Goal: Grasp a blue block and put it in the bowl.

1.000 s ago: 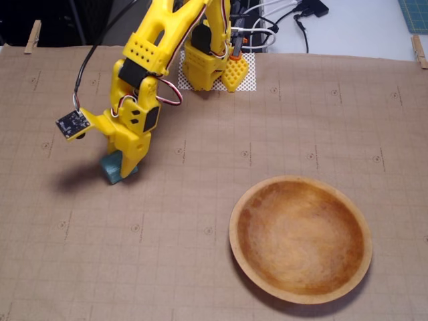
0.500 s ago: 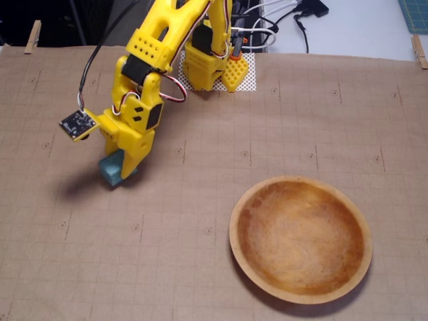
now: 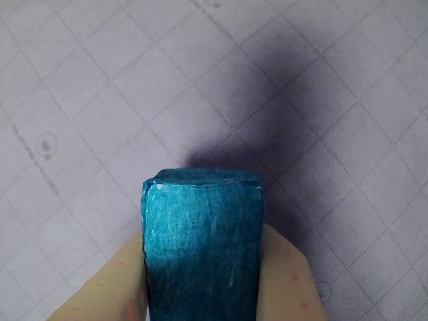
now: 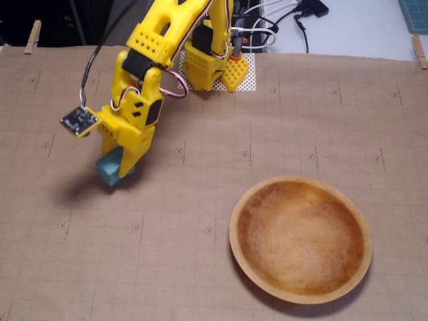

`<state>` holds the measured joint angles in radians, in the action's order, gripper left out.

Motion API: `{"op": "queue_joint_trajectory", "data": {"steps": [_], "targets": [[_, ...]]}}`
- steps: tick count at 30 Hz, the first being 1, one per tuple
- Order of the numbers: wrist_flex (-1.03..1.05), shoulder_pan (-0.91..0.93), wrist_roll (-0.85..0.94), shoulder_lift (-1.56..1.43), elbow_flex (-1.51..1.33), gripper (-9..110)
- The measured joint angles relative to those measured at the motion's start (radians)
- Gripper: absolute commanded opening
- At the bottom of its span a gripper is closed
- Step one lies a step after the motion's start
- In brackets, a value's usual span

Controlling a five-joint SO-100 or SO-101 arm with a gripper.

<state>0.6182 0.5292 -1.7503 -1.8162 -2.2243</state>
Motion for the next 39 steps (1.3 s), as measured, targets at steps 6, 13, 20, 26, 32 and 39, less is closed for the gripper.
{"op": "queue_joint_trajectory", "data": {"steps": [6,13,20,26,32,39], "targets": [[0.0,-0.144,0.0,-0.219,-0.028,-1],[0.0,-0.241,0.0,-0.44,-0.04,-1],[0.0,-0.339,0.0,-0.661,-0.133,-1],[0.0,-0.436,0.0,-0.772,-0.141,-1],[-0.002,-0.529,0.0,-0.779,-0.144,-1],[-0.175,-0.661,0.0,-0.779,-0.241,-1]]}}
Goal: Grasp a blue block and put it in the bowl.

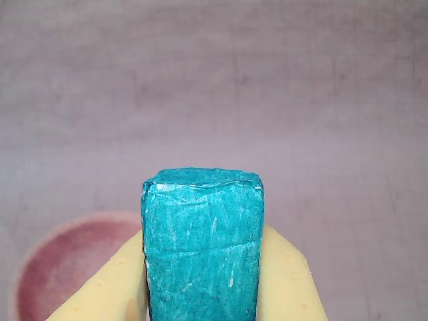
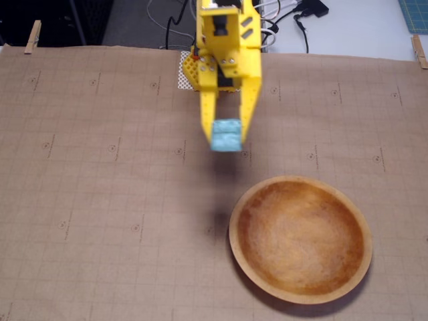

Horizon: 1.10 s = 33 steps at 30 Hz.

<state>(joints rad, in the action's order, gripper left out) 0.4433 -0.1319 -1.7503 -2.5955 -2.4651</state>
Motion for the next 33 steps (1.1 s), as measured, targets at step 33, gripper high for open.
{"op": "queue_joint_trajectory", "data": {"steps": [33], "targets": [[-0.686,-0.184,0.0,0.824,-0.058,-1]]}}
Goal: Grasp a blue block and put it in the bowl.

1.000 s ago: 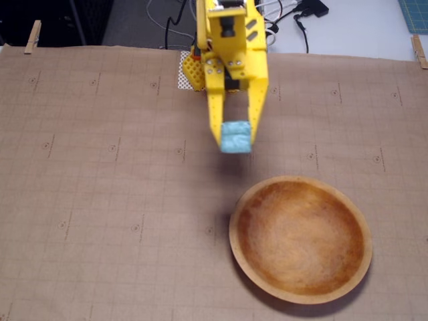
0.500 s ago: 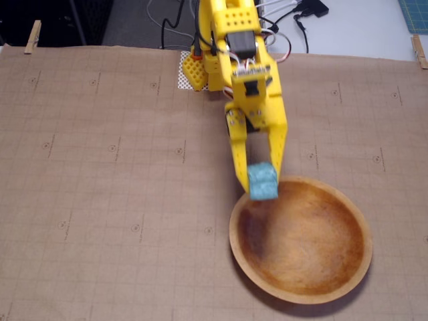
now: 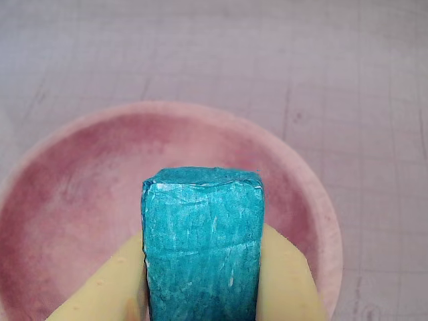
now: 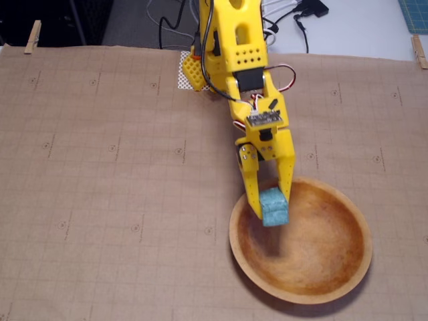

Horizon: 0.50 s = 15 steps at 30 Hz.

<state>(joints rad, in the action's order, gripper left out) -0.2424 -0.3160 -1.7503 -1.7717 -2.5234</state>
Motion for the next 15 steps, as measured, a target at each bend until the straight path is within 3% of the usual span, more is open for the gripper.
{"op": "queue_joint_trajectory", "data": {"steps": [15], "targets": [[-0.009,-0.02,0.003,0.27,0.212,-1]]}}
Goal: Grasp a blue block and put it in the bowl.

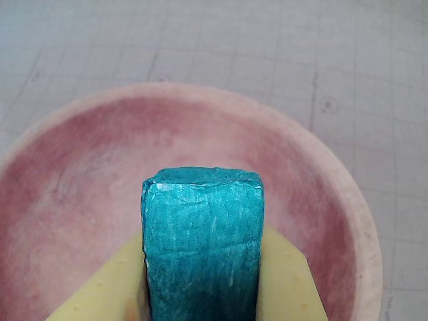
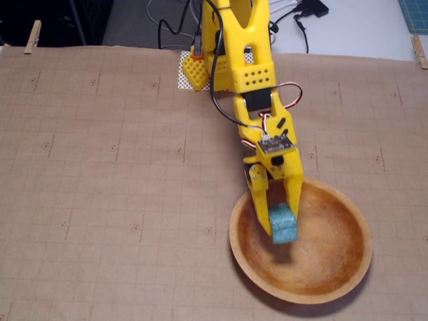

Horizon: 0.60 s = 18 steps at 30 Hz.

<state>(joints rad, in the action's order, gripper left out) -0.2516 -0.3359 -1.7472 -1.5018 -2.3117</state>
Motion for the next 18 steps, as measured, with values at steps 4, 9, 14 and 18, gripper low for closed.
{"op": "queue_joint_trajectory", "data": {"steps": [4,9,14,18], "targets": [[0.0,-0.008,-0.003,0.051,0.057,-1],[0.0,-0.034,-0.003,0.112,0.129,-1],[0.0,-0.029,-0.003,0.178,0.183,-1],[0.0,-0.029,-0.003,0.225,0.215,-1]]}}
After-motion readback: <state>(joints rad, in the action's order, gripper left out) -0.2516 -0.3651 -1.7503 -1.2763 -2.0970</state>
